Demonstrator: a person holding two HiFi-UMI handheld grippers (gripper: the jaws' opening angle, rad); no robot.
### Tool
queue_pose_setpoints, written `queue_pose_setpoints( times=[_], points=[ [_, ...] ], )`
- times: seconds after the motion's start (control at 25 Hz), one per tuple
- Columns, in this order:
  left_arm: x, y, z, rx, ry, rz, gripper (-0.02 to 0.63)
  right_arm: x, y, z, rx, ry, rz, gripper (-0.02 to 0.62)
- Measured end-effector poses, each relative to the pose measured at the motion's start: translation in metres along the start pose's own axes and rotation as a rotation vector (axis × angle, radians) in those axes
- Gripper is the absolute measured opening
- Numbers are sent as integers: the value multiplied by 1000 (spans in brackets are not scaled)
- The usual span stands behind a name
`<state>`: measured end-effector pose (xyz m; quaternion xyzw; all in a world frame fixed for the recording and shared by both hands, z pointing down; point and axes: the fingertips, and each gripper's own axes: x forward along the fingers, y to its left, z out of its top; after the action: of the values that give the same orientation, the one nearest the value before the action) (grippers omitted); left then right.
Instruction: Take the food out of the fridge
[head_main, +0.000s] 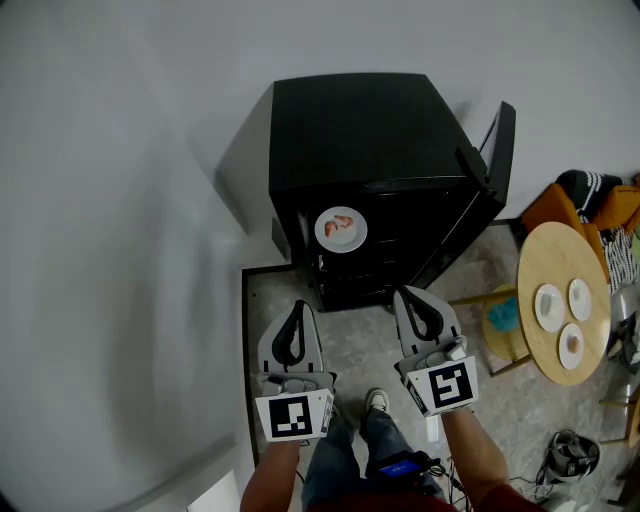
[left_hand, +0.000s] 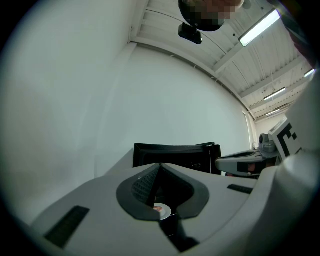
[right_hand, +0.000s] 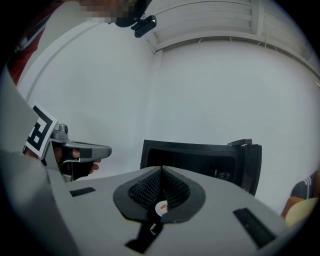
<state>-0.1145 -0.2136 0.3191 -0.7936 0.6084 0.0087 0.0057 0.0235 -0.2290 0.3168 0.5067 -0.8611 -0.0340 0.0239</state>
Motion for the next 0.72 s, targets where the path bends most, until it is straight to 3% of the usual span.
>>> queue_pose_setpoints(
  times=[0.2, 0.6, 0.72],
  points=[
    [7, 1, -6, -48, -9, 17, 12, 5, 0, -15, -14, 29, 9, 22],
    [13, 7, -42, -31, 6, 21, 12, 20, 3, -43, 0, 13, 4, 21],
    [16, 6, -53, -87, -3, 40, 12, 22, 5, -59, -6, 36, 8, 21]
  ],
)
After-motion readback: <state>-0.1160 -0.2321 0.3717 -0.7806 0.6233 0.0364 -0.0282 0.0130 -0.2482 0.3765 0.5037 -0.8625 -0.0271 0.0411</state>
